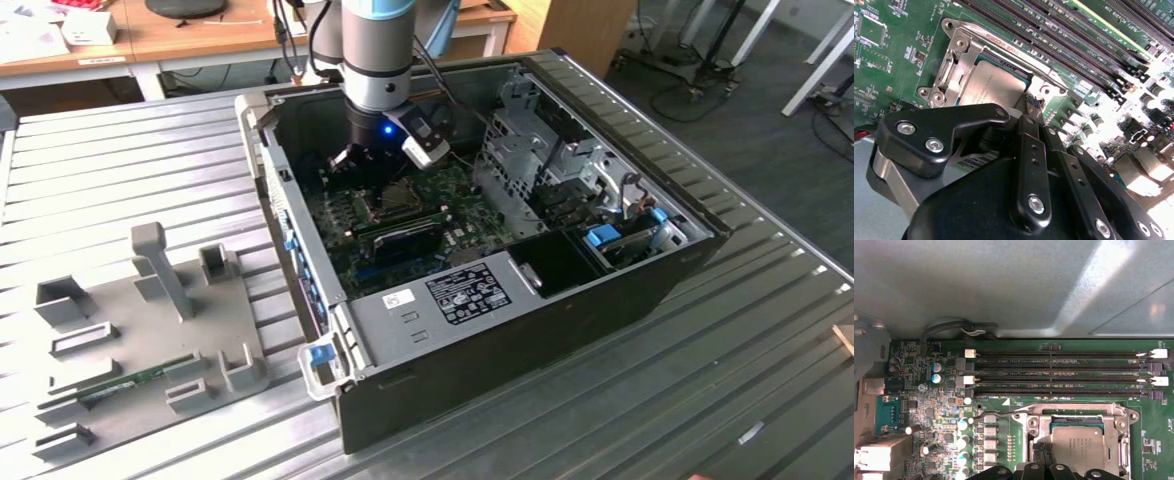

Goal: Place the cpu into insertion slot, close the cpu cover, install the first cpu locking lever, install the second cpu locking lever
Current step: 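Close the cpu cover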

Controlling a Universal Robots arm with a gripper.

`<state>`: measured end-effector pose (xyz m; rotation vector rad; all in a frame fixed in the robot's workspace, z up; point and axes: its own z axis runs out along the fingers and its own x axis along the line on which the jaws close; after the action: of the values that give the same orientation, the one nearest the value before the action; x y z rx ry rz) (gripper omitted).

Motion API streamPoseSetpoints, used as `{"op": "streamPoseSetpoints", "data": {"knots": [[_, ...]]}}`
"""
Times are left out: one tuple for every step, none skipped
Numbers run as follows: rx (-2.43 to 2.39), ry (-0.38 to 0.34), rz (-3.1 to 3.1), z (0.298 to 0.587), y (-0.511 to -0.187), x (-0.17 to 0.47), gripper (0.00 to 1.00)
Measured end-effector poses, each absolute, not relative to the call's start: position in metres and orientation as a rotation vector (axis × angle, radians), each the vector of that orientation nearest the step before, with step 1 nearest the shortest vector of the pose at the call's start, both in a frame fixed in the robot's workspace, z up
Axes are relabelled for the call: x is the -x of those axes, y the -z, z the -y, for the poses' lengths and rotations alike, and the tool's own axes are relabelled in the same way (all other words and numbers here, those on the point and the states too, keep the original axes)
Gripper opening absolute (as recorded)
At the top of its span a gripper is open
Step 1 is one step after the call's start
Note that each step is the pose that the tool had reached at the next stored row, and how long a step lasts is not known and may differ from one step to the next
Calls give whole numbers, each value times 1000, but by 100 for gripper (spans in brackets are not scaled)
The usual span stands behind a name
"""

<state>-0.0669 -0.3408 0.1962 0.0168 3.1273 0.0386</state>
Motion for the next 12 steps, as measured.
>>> {"op": "streamPoseSetpoints", "data": {"knots": [[-17, -39, -3127, 341, -196, 67, 10], [-17, -39, -3127, 341, -196, 67, 10], [-17, -39, -3127, 341, -196, 67, 10], [-17, -38, -3127, 341, -196, 67, 10], [-17, -38, -3127, 341, -196, 67, 10], [-17, -38, -3127, 341, -196, 67, 10], [-17, -38, -3127, 341, -196, 67, 10], [-17, -38, -3127, 341, -196, 67, 10], [-17, -38, -3127, 341, -196, 67, 10], [-17, -38, -3128, 341, -196, 67, 10], [-17, -38, -3128, 341, -196, 67, 10], [-17, -38, -3128, 341, -196, 67, 10]]}}
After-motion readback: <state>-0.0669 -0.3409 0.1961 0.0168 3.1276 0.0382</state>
